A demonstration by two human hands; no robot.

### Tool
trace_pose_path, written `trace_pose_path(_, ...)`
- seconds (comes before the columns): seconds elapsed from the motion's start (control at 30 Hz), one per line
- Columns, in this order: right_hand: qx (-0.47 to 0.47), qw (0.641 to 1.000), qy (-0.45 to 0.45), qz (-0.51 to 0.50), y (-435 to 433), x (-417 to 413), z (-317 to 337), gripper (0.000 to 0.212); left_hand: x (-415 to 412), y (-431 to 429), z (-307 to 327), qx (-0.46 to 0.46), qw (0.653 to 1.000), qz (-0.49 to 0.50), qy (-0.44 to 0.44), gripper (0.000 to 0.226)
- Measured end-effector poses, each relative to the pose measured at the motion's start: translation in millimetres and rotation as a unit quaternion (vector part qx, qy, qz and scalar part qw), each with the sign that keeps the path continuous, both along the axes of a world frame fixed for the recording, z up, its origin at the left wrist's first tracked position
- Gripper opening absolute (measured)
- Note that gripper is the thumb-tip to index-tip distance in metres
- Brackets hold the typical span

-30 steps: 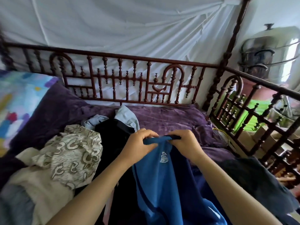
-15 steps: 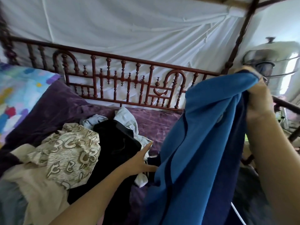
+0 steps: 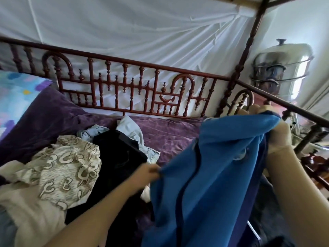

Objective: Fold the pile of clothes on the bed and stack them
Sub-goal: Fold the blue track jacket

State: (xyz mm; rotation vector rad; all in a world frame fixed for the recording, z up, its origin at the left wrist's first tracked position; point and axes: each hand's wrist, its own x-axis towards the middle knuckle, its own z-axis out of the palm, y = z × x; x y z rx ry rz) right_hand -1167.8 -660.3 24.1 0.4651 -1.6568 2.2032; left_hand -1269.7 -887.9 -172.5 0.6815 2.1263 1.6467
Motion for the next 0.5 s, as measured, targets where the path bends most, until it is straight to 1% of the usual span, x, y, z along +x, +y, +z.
trace_pose_path(0.03,-0.008,0.999,0.003,-0.036,-1.4,1.8,1.2,0.024,-9.2,-17.1,11.6,0.024,0.996,0.08,0.005,0.026)
trace_pose_path(0.1,-0.034,0.998,-0.008,-0.046,9.1,0.4,-6.3,0.016,-29.4,-48.2,41.1,0.078,0.974,0.212,0.016,0.027)
trace_pose_path(0.13,-0.048,0.998,-0.018,-0.033,11.7,-1.6,-10.5,0.012,-36.5,-61.9,60.9,0.099,0.962,0.251,0.033,0.024)
trace_pose_path(0.17,-0.068,0.996,-0.029,-0.043,15.9,-6.7,-12.9,0.024,-41.3,-74.9,80.4,0.116,0.952,0.278,0.06,0.019)
trace_pose_path(0.2,-0.067,0.997,-0.036,-0.03,17.1,-12.0,-15.0,0.044,-42.9,-85.4,98.1,0.136,0.937,0.307,0.092,0.016)
trace_pose_path(0.23,-0.069,0.996,-0.052,-0.025,15.7,-17.6,-17.4,0.059,-42.4,-96.3,114.1,0.159,0.918,0.34,0.132,0.017)
trace_pose_path(0.27,-0.075,0.995,-0.066,-0.029,18.8,-24.3,-20.8,0.062,-37.8,-105.6,125.9,0.182,0.897,0.364,0.172,0.019)
trace_pose_path(0.3,-0.078,0.993,-0.076,-0.037,22.0,-30.2,-25.6,0.053,-31.7,-114.5,132.2,0.196,0.879,0.38,0.209,0.022)
trace_pose_path(0.33,-0.079,0.992,-0.085,-0.042,23.5,-35.4,-33.6,0.035,-21.9,-122.1,135.7,0.196,0.868,0.385,0.245,0.025)
trace_pose_path(0.37,-0.065,0.99,-0.106,-0.061,25.5,-40.8,-45.3,0.027,-12.1,-129.3,132.0,0.175,0.863,0.381,0.282,0.029)
trace_pose_path(0.4,-0.035,0.987,-0.14,-0.07,24.5,-43.7,-60.7,0.03,-0.8,-134.5,123.3,0.139,0.864,0.371,0.312,0.035)
trace_pose_path(0.43,-0.005,0.981,-0.18,-0.069,22.2,-44.7,-82.2,0.028,7.5,-140.4,103.0,0.087,0.869,0.358,0.332,0.043)
trace_pose_path(0.47,0.028,0.971,-0.229,-0.069,18.6,-43.4,-107.9,0.024,14.5,-145.7,75.8,0.024,0.878,0.343,0.334,0.048)
trace_pose_path(0.5,0.069,0.955,-0.281,-0.072,15.3,-41.8,-139.2,0.02,21.2,-151.8,43.6,-0.05,0.889,0.33,0.314,0.052)
